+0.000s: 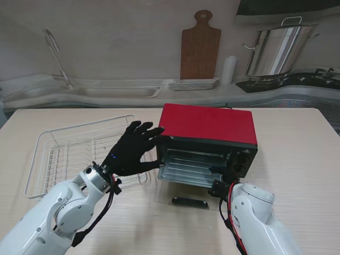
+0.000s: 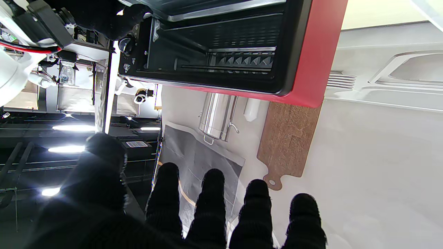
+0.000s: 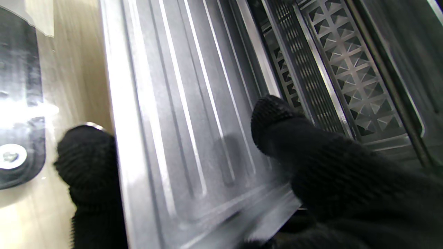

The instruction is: Slide the trays into the oven

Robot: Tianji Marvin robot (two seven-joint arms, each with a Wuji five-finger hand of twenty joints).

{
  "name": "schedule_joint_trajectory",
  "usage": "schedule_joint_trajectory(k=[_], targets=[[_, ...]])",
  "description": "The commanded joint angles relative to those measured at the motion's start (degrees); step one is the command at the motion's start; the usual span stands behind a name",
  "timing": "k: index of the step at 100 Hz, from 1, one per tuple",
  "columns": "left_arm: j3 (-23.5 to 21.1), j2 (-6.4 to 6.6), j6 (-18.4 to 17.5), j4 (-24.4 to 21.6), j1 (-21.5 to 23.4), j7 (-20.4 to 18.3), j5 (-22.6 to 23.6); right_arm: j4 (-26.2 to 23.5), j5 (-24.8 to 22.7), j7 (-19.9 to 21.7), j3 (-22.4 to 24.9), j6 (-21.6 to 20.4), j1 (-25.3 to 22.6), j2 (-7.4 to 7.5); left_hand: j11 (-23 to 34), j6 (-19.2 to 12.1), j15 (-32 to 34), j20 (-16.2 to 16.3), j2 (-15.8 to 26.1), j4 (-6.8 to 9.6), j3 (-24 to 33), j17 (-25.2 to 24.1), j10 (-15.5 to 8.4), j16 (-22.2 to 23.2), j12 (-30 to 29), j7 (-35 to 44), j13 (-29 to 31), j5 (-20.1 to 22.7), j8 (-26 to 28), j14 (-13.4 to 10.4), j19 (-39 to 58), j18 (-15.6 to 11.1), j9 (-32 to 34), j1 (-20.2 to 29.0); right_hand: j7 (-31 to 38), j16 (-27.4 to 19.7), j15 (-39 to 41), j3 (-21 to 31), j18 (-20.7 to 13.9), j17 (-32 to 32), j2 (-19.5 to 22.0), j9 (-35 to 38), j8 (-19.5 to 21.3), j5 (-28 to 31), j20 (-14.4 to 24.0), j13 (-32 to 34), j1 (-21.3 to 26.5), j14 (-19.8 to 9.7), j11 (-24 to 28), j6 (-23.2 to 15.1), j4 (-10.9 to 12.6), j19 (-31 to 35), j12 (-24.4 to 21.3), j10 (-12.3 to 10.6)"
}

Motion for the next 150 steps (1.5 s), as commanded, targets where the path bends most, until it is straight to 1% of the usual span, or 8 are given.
schedule_joint_trajectory(k=[1,33,66,86,116,135,143,150], targets=[[-0.2,-0.28,0.2,-0.7,0.5,-0.7,0.1,0.9,-1.0,1.4,-0.1,0.5,-1.0,-0.54,-0.1,-0.4,-0.8,-0.6,2.3,2.22,-2.1,-0.3,-1.4,-0.6,-1.4,0.0,-1.3,-0.9,0.7,-1.1,-2.3,-1.1,-0.7,-0.4,-1.7,0.5,1.0,-1.3,0.1,-5.0,-1.8,-1.0,1.5,1.0,0.2,-0.7,-3.3,3.1,-0.4,0.5,2.7,1.4,0.7,1.4],[-0.3,-0.31,0.2,-0.7,0.7,-0.6,-0.1,1.0,-2.8,2.4,0.4,0.6,-1.4,-0.47,-0.1,-0.4,-0.8,-0.6,2.3,2.22,-2.1,-0.3,-1.5,-0.6,-1.4,0.0,-1.3,-0.9,0.8,-1.0,-2.3,-0.8,-0.7,-0.4,-4.8,-0.6,-1.6,-2.3,2.7,-6.2,-3.3,-1.4,1.9,-0.9,-0.1,-1.9,-5.8,4.1,-2.4,1.0,2.4,0.6,-0.1,1.6],[-0.4,-0.33,0.3,-0.9,1.0,-0.5,-0.1,0.9,-4.3,3.7,1.0,0.7,-1.7,-0.29,-0.2,-0.4,-0.9,-0.7,2.3,2.24,-2.1,-0.5,-1.5,-0.6,-1.4,0.1,-1.3,-0.9,0.9,-1.1,-2.5,-0.7,-0.7,-0.4,-4.4,-6.6,-14.7,-4.3,9.8,-8.7,-1.8,6.7,0.8,-4.4,-5.5,-1.0,-6.9,4.4,-14.4,1.3,2.9,-6.2,-5.3,0.6],[-0.5,-0.36,0.3,-0.9,1.1,-0.2,0.0,0.7,-4.1,3.9,1.3,0.4,-1.8,-0.18,-0.1,-0.5,-0.9,-0.8,2.3,2.23,-2.2,-0.6,-1.6,-0.6,-1.4,0.1,-1.3,-0.8,0.9,-1.2,-2.5,-0.9,-0.6,-0.4,-4.5,-11.8,-24.6,-5.3,10.5,-12.1,-0.9,6.9,-1.7,-6.1,-11.4,-3.7,-7.0,4.6,-21.9,2.6,3.2,-15.5,-8.1,1.2],[-0.6,-0.38,0.2,-1.0,1.2,0.0,0.1,0.2,-3.6,4.7,2.0,0.2,-2.2,0.12,0.0,-0.3,-0.9,-1.0,2.2,2.23,-2.1,-0.8,-1.3,-0.7,-1.4,0.2,-1.3,-0.6,1.0,-1.1,-2.7,-1.1,-0.3,-0.4,-4.4,-14.4,-32.8,-6.8,11.1,-17.5,0.4,10.6,-3.1,-8.9,-19.0,-7.7,-7.2,4.2,-36.6,1.5,3.6,-24.7,-14.5,0.9],[-0.6,-0.40,0.1,-1.0,1.2,0.3,0.3,0.0,-4.5,5.8,2.7,0.4,-2.7,0.32,0.1,-0.3,-0.8,-1.0,2.1,2.21,-2.1,-0.7,-1.3,-0.6,-1.3,0.3,-1.2,-0.5,1.1,-1.1,-2.7,-1.0,-0.2,-0.4,-1.7,-12.0,-29.0,-7.6,12.0,-20.3,1.3,8.1,-0.6,-12.3,-16.4,-10.5,-6.8,3.1,-35.6,-0.8,4.4,-22.7,-13.4,-1.5],[-0.6,-0.40,0.1,-1.0,1.2,0.4,0.4,-0.1,-5.3,6.5,2.9,0.4,-3.0,0.44,0.1,-0.4,-0.8,-1.0,2.1,2.20,-2.0,-0.7,-1.4,-0.7,-1.2,0.4,-1.2,-0.4,1.2,-1.2,-2.7,-1.1,-0.2,-0.4,-1.3,-11.5,-27.9,-7.8,11.8,-21.1,1.5,1.8,-0.2,-12.6,-14.0,-11.5,-6.8,2.4,-26.3,-0.7,4.7,-22.4,-8.6,-1.4],[-0.6,-0.42,0.1,-1.0,1.2,0.6,0.4,-0.3,-5.3,6.4,3.1,0.2,-3.2,0.45,0.1,-0.4,-0.8,-1.1,2.1,2.20,-2.0,-0.8,-1.4,-0.7,-1.2,0.4,-1.2,-0.4,1.2,-1.2,-2.7,-1.2,-0.2,-0.4,-2.7,-12.0,-28.7,-7.0,10.3,-20.9,0.9,-1.7,-1.6,-11.2,-13.5,-10.5,-6.6,2.7,-18.4,1.6,4.7,-23.2,-5.1,0.2]])
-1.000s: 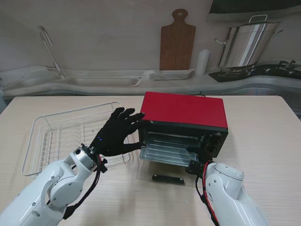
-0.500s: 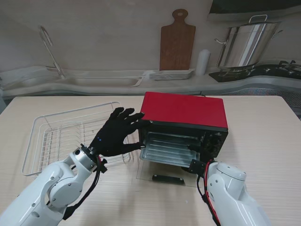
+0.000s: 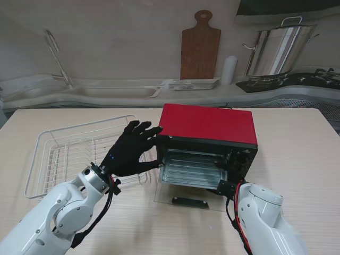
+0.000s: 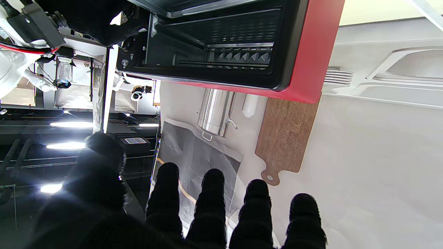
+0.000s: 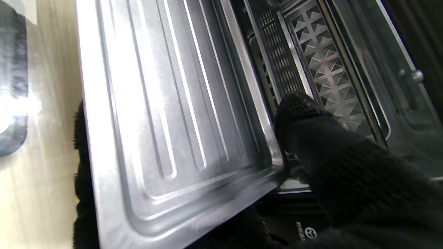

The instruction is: Slide the trays into the oven

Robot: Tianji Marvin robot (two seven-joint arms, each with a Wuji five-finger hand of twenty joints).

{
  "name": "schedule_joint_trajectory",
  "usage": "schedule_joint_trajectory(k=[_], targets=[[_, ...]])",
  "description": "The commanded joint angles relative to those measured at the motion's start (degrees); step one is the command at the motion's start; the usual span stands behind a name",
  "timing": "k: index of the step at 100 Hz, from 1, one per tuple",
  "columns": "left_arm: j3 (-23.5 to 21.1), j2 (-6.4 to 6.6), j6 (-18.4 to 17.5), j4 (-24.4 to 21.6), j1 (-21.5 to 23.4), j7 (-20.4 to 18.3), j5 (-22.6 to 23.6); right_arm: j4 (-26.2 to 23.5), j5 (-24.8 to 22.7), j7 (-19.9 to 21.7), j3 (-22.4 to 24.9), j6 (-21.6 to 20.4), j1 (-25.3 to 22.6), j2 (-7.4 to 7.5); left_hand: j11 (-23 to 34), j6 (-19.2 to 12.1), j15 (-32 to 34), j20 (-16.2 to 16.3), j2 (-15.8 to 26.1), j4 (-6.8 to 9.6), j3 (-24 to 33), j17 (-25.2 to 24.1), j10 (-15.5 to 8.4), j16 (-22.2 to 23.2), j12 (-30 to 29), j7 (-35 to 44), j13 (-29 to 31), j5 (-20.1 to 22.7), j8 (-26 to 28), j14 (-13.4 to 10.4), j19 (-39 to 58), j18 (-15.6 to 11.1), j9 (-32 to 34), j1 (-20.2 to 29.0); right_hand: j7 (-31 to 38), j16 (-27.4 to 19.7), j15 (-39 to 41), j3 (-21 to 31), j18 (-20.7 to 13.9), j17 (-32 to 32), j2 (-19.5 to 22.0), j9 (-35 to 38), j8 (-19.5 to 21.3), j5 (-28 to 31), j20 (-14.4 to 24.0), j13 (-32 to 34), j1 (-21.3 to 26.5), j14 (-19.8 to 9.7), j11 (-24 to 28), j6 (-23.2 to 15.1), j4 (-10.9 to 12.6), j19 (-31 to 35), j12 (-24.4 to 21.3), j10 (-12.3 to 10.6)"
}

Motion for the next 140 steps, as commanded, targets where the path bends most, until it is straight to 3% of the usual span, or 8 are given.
schedule_joint_trajectory(k=[1,23,33,45,51,60,90,140], targets=[[-0.1,-0.36,0.0,-0.6,0.4,-0.6,0.1,1.3,-0.3,0.0,0.2,0.0,-1.5,0.08,0.2,-0.3,-0.8,-1.0,2.1,2.20,-1.3,-0.8,-1.2,-0.7,-1.2,0.4,-1.2,-0.4,1.2,-1.2,-2.7,-1.3,-0.1,-0.4,0.1,-0.1,0.1,-0.4,8.0,-8.0,-0.9,-1.5,-1.0,0.6,0.9,0.0,-1.8,-0.2,4.4,-0.3,2.7,-0.2,2.1,0.9],[-0.1,-0.40,-0.1,-0.6,0.5,-0.4,0.1,1.3,-1.0,0.4,0.6,0.0,-1.7,0.13,0.2,-0.2,-0.8,-1.1,2.0,2.16,-1.1,-0.8,-1.3,-0.6,-1.1,0.5,-1.1,-0.4,1.3,-1.3,-2.8,-1.5,-0.1,-0.4,-1.5,-3.2,-5.9,0.2,7.0,-8.7,-0.7,-0.3,-3.2,1.5,-1.3,1.0,-1.2,-0.7,1.0,0.2,2.9,-4.2,-0.1,1.1],[-0.1,-0.40,0.0,-0.6,0.6,-0.4,0.0,1.5,-1.0,0.4,0.7,0.4,-1.6,0.04,0.1,-0.2,-0.8,-1.2,2.0,2.15,-1.1,-0.8,-1.4,-0.6,-1.1,0.5,-1.2,-0.5,1.3,-1.3,-2.8,-1.4,-0.3,-0.4,-0.1,-2.3,-3.9,5.1,6.1,-4.9,-0.8,1.8,-2.8,2.7,-1.1,3.6,3.4,-0.8,1.2,-0.4,4.4,-1.8,0.0,0.8],[-0.1,-0.41,0.0,-0.7,0.7,-0.3,0.1,2.0,-0.5,-0.7,0.5,0.9,-1.0,-0.27,0.2,-0.1,-0.8,-1.2,2.0,2.14,-1.1,-0.8,-1.1,-0.6,-1.1,0.5,-1.2,-0.5,1.3,-1.2,-2.8,-1.3,-0.1,-0.4,2.6,-0.1,2.3,13.0,3.4,2.7,-3.6,4.6,-1.7,5.7,-2.3,8.5,11.7,-1.5,6.2,-2.1,4.5,4.2,2.0,-0.4],[-0.1,-0.41,0.1,-0.7,0.7,-0.2,0.1,2.2,0.5,-1.4,0.4,1.0,-0.7,-0.40,0.3,-0.1,-0.8,-1.3,2.0,2.12,-1.0,-0.8,-1.1,-0.6,-1.1,0.4,-1.2,-0.5,1.3,-1.2,-2.8,-1.3,0.1,-0.5,3.9,0.6,5.0,12.2,1.4,5.6,-4.2,6.3,-0.5,7.6,-3.5,10.2,17.9,-2.4,7.4,-4.0,-0.2,6.7,2.5,-1.3],[-0.2,-0.39,0.2,-0.9,0.9,-0.4,0.2,2.6,1.5,-2.5,0.2,1.0,-0.3,-0.60,0.2,-0.1,-0.8,-1.3,2.0,2.11,-1.0,-0.8,-1.2,-0.7,-1.1,0.4,-1.2,-0.5,1.3,-1.2,-2.8,-1.3,-0.1,-0.5,5.1,1.7,9.0,15.7,-0.2,9.0,-4.9,8.4,1.5,11.0,-4.8,12.3,21.2,-2.2,9.1,-6.0,-3.1,9.7,3.5,-1.9],[-0.4,-0.40,0.4,-1.0,1.1,-0.2,0.3,2.8,5.5,-6.1,-0.2,1.1,0.4,-1.05,0.2,-0.1,-0.8,-1.3,2.0,2.09,-0.9,-0.7,-1.3,-0.7,-1.1,0.4,-1.2,-0.4,1.3,-1.3,-2.8,-1.3,-0.2,-0.5,10.4,4.1,16.5,20.0,-3.2,12.3,-6.6,11.1,3.3,18.6,-6.5,15.4,23.2,-1.3,14.7,-9.7,-6.8,13.8,4.9,-2.2],[-0.5,-0.39,0.3,-1.0,1.1,-0.3,0.2,2.7,11.3,-13.0,-2.0,-1.7,1.2,-1.29,0.2,0.0,-0.8,-1.4,2.0,2.08,-0.9,-0.8,-1.3,-0.7,-1.1,0.3,-1.3,-0.5,1.3,-1.3,-2.8,-1.4,-0.2,-0.6,19.9,4.6,17.3,19.8,-3.9,12.9,-6.4,11.5,9.8,23.7,-5.8,16.7,23.4,-0.9,17.3,-13.3,-7.3,15.6,4.5,-3.5]])
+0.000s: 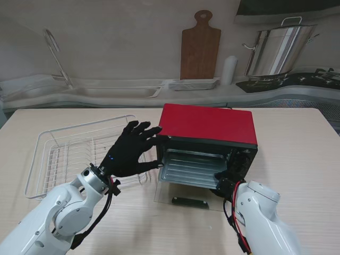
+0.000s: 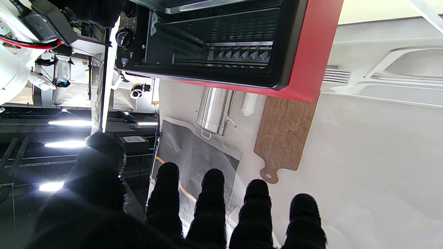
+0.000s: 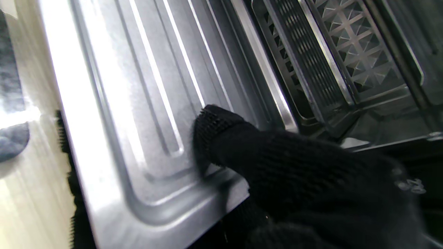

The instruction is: Slide the trays into the oven

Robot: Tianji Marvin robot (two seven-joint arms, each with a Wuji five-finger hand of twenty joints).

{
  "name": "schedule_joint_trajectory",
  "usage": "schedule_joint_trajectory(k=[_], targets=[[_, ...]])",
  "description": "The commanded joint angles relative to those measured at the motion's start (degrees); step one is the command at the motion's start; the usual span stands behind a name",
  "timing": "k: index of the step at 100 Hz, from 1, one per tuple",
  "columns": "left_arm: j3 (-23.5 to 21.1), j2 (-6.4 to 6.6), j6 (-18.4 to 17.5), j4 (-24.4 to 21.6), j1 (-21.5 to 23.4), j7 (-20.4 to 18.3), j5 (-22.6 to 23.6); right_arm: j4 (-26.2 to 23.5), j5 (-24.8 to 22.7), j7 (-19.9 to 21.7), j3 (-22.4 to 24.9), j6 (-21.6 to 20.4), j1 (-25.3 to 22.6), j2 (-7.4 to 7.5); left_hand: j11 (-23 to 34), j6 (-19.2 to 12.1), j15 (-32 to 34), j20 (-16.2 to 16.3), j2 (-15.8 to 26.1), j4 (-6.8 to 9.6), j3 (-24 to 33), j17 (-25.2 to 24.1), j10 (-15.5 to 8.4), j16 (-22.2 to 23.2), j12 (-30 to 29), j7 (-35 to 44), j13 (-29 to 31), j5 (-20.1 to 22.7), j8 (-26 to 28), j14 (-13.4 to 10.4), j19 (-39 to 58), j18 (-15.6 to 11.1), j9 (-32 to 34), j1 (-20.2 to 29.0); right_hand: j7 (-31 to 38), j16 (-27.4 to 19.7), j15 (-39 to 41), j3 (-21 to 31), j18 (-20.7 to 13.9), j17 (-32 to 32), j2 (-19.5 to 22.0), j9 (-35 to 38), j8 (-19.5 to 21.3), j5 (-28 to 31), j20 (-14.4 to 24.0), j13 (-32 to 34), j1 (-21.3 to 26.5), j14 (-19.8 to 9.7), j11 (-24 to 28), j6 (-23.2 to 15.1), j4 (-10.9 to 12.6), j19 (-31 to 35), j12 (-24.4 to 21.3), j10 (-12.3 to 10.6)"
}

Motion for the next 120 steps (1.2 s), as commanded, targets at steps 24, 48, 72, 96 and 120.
schedule_joint_trajectory(k=[24,48,72,96,120], targets=[[-0.2,-0.33,0.1,-0.6,0.5,-0.8,-0.1,1.7,-0.4,0.1,-1.3,-1.0,-0.3,-0.97,0.2,0.1,-0.8,-0.7,2.0,2.06,-0.8,-0.8,-1.2,-0.7,-1.1,0.3,-1.3,-0.4,0.7,-1.3,-2.7,-1.3,-0.2,-0.6,9.5,0.5,1.0,3.9,-2.0,-1.7,0.5,2.4,3.8,6.4,0.9,3.8,4.4,1.9,1.5,-6.1,-1.2,6.9,0.4,-2.1],[-0.3,-0.32,0.1,-0.6,0.6,-1.1,-0.2,2.8,-0.5,-0.5,-2.0,-1.5,0.7,-1.21,0.2,0.0,-0.8,-0.7,1.9,2.05,-0.8,-0.8,-1.2,-0.7,-1.1,0.4,-1.3,-0.4,0.7,-1.3,-2.7,-1.3,-0.1,-0.6,9.2,0.3,0.8,3.9,-2.1,-1.8,0.6,2.3,3.5,6.2,0.8,3.7,4.4,1.9,1.2,-6.0,-1.2,6.7,0.3,-2.0],[-0.5,-0.30,0.2,-0.5,0.7,-1.3,-0.3,3.7,-1.9,0.2,-2.3,-1.3,1.2,-1.42,0.3,0.0,-0.8,-0.7,2.0,2.04,-0.8,-0.8,-1.2,-0.7,-1.1,0.4,-1.3,-0.4,0.7,-1.3,-2.7,-1.4,0.0,-0.6,4.5,-0.5,-0.6,3.6,-1.1,-2.4,1.0,1.5,-0.7,3.0,0.1,2.8,3.9,1.6,-0.7,-3.4,-0.9,5.2,-0.3,-0.7],[-0.4,-0.31,0.1,-0.4,0.5,-1.2,-0.4,3.7,-4.7,3.4,-1.7,-0.5,0.6,-1.23,0.2,0.0,-0.8,-0.7,1.9,2.03,-0.8,-0.9,-1.2,-0.7,-1.1,0.4,-1.3,-0.4,0.7,-1.3,-2.7,-1.3,-0.1,-0.6,-1.1,-3.1,-6.3,-4.3,3.1,-5.4,0.8,-1.0,-10.8,-4.8,-1.6,-1.2,-0.8,1.9,-5.5,1.4,1.4,-0.1,-0.5,0.7],[-0.4,-0.35,0.0,-0.2,0.5,-1.0,-0.4,3.3,-8.4,7.3,-0.8,1.2,-0.1,-0.96,0.2,0.0,-0.8,-0.8,1.9,2.02,-0.8,-0.8,-1.3,-0.7,-1.1,0.4,-1.3,-0.4,0.7,-1.3,-2.7,-1.4,-0.1,-0.7,-7.8,-4.6,-12.8,-6.1,4.6,-7.9,0.0,-5.4,-7.1,-8.4,-1.7,-3.9,-9.0,2.1,-7.3,3.3,7.9,-3.1,-1.3,0.7]])
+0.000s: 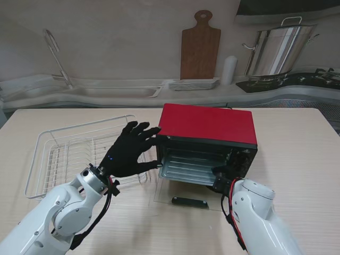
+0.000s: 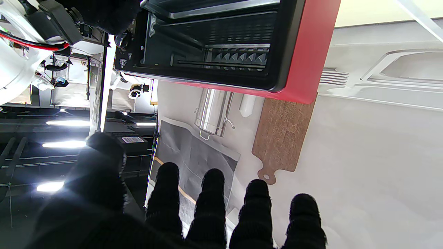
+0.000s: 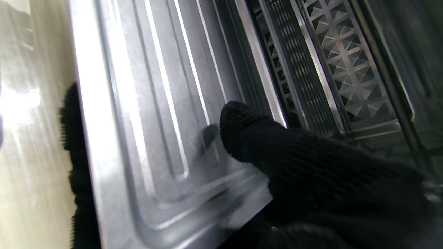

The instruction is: Slide the trays into the oven

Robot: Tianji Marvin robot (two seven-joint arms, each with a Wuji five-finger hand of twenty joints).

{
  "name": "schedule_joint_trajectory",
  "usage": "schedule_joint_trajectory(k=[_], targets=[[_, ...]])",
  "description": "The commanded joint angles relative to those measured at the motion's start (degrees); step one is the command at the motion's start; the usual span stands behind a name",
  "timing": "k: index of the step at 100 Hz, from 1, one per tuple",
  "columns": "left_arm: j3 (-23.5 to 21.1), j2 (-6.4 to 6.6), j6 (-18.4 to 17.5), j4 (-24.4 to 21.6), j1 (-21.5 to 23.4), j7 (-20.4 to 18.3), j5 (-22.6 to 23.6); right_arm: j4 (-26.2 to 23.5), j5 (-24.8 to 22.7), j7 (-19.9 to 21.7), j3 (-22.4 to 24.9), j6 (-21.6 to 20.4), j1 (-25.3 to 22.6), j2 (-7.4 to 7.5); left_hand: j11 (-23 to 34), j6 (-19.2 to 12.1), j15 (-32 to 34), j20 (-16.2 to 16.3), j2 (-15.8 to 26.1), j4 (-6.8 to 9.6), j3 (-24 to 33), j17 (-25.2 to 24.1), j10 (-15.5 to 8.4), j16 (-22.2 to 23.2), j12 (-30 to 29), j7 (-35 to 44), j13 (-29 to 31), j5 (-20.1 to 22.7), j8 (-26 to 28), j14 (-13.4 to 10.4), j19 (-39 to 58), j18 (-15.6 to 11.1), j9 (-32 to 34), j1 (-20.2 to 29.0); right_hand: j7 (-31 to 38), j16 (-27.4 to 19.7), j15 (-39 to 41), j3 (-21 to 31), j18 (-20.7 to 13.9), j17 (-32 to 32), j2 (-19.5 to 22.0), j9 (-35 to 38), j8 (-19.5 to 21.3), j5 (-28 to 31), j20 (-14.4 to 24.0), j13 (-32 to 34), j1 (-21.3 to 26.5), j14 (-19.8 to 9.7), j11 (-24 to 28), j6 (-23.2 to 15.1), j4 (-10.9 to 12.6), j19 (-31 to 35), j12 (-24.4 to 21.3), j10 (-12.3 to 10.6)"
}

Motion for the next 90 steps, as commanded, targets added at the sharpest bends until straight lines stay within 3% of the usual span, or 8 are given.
schedule_joint_trajectory(k=[1,20,50,70,90], targets=[[0.0,-0.34,0.0,-0.4,0.3,-0.7,-0.1,1.3,-0.3,0.9,0.0,0.6,-1.6,-0.25,0.2,0.0,-0.8,-0.7,1.9,2.03,-0.8,-0.8,-1.3,-0.7,-1.1,0.4,-1.4,-0.4,0.7,-1.3,-2.7,-1.3,-0.1,-0.6,-0.5,-0.2,-1.0,-2.6,5.5,-7.7,-1.9,-1.0,1.0,-1.6,-1.1,-1.5,-2.0,2.0,-0.4,-0.2,1.1,-1.8,-1.1,0.5],[-0.2,-0.35,-0.1,-0.5,0.5,-0.5,0.0,0.8,-3.0,3.4,0.6,1.4,-2.2,0.04,0.3,0.1,-0.8,-0.8,1.9,2.03,-0.8,-0.9,-1.1,-0.7,-1.1,0.4,-1.3,-0.4,0.7,-1.2,-2.8,-1.3,0.0,-0.6,-1.0,-0.2,-1.7,-4.7,7.9,-8.1,-3.7,-2.5,1.2,-3.3,-0.8,-2.3,-5.3,2.5,-1.1,0.2,0.6,-1.6,-1.3,0.7],[-0.3,-0.40,-0.2,-0.6,0.8,-0.1,0.1,0.1,-5.3,5.9,1.8,2.7,-3.1,0.38,0.2,0.1,-0.8,-0.8,1.9,2.01,-0.7,-0.8,-1.1,-0.7,-1.1,0.4,-1.3,-0.4,0.7,-1.3,-2.7,-1.3,-0.1,-0.6,-2.1,1.1,1.2,-6.9,8.8,-4.6,-4.0,-2.3,0.8,-2.7,0.3,-0.4,-9.4,3.4,0.0,1.8,0.4,3.7,-0.7,2.0],[-0.4,-0.40,-0.2,-0.7,0.9,0.0,0.2,0.1,-8.2,9.1,2.7,3.5,-3.8,0.91,0.2,0.0,-0.8,-0.7,1.9,2.01,-0.7,-0.8,-1.2,-0.7,-1.1,0.4,-1.2,-0.3,0.7,-1.3,-2.7,-1.3,0.0,-0.6,-3.0,1.7,3.9,-9.8,12.5,-2.9,-1.7,-2.2,1.3,-3.1,2.2,1.4,-11.6,3.1,-0.5,0.7,0.9,9.0,-1.0,0.6],[-0.4,-0.39,-0.2,-0.7,0.9,0.0,0.2,-0.2,-9.4,10.8,3.3,3.7,-4.4,1.28,0.2,0.0,-0.8,-0.8,1.9,2.00,-0.7,-0.8,-1.2,-0.7,-1.1,0.4,-1.3,-0.4,0.7,-1.3,-2.7,-1.3,-0.1,-0.7,-2.8,2.2,6.6,-11.6,12.4,-1.3,0.0,-1.6,1.9,-3.0,5.1,3.7,-12.1,3.2,-0.3,0.7,1.5,13.3,-0.9,0.5]])
